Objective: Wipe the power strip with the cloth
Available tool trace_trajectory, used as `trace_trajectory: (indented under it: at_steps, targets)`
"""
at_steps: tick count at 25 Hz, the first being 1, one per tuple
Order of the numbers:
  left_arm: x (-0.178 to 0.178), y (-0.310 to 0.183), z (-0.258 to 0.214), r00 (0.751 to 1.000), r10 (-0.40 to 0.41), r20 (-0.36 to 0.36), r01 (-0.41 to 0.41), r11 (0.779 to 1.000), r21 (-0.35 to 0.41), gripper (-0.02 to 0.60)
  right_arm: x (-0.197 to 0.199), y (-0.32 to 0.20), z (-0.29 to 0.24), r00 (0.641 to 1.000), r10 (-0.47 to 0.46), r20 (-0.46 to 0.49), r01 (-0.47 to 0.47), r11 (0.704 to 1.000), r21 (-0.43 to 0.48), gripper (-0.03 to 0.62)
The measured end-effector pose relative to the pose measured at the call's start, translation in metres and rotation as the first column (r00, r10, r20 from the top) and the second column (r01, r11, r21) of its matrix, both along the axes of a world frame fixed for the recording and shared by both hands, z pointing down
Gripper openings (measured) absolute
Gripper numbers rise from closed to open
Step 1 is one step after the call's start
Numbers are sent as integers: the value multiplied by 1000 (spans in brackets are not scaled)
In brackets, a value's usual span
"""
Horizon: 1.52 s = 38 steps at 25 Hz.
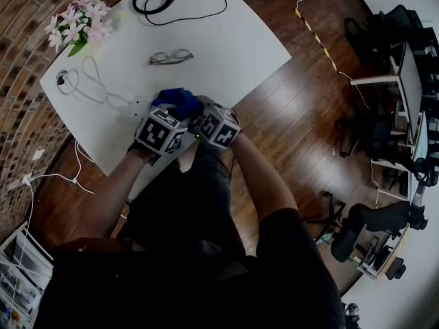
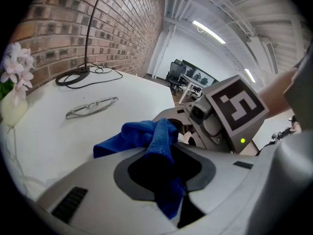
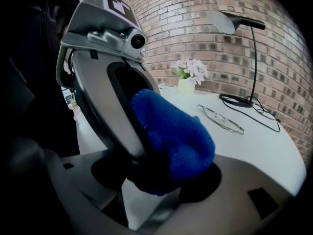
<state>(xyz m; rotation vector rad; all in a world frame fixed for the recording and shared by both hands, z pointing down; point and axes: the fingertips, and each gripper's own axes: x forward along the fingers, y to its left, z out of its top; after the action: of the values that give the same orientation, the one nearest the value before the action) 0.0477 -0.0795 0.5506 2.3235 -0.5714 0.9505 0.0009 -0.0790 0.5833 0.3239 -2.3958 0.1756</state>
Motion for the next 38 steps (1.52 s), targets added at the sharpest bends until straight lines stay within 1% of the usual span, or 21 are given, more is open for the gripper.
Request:
trace_trajectory:
  at_steps: [4,10,14,17,21,26,32,38]
  targets:
    - [-1,1,0,1000,-13,-21,13,1000,-13,103,0,1,1,1000,4,-1,-4,1000,3,295]
    - [-6,1,-3,993,-54,-100,46,996,-78,103,1,2,0,1000,1,-1,-1,1000,7,295]
    - [-12,-5,-3,994,-55,-97,49,997,-55,101,1,0,0,1000,6,-2,-6,1000,5,295]
    - [-28,-11,-2,991,-94,-92,92,995,-24,103,1,1,1,1000,7,-5,-7,1000,0,295]
    - [-63,-22,-3,984,-160,-77,160,987,6,103,1,1,0,1000,8,-5,-8,1000,-4,295]
    - [-102,-28,-2,976,-207,-61,209,977,30,103,1,0,1,1000,10,-9,-10,1000,-5,295]
    - [-127,-29,-2,961,-268,-73,271,962,39,103,0,0,1,1000,14,-8,-14,1000,-10,295]
    - [-145,-32,-1,948,-309,-76,312,949,35,103,0,0,1,1000,15,-6,-15,1000,-4,295]
